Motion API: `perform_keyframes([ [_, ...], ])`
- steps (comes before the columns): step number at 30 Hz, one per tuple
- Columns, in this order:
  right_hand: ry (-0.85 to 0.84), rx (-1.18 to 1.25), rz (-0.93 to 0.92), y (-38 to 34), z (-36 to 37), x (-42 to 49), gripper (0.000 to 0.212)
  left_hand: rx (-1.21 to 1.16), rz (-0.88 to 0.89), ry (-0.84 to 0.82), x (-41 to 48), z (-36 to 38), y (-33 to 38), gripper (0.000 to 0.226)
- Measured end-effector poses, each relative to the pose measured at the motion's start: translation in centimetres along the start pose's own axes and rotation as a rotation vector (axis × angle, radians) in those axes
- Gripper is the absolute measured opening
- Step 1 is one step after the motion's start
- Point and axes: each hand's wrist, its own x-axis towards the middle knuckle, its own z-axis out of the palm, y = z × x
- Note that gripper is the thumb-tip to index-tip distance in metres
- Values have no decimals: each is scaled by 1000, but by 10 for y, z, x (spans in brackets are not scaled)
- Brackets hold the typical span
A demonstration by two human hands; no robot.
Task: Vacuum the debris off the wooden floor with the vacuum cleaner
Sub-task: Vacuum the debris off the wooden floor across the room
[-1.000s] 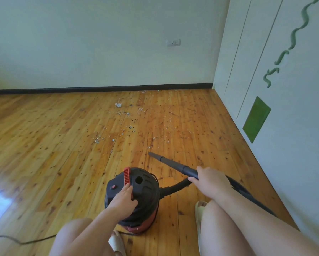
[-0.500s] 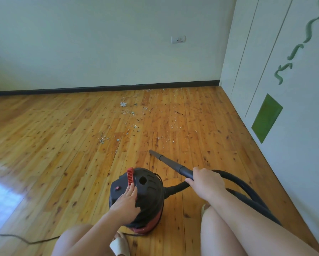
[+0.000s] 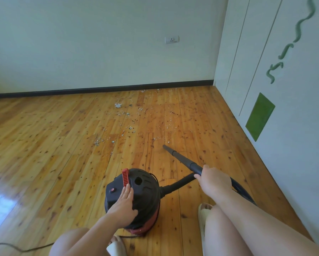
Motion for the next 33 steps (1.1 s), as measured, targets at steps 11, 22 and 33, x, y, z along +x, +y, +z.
perform_keyframes([
  [11, -34, 20, 1, 51, -6, -13, 44, 1, -2, -7, -1, 0, 5, 87],
  [22, 5, -9, 15, 92, -11, -39, 58, 9, 0, -34, 0, -2, 2, 84],
  [33, 17, -8, 74, 111, -8, -56, 49, 22, -9, -46, 0, -2, 7, 82],
])
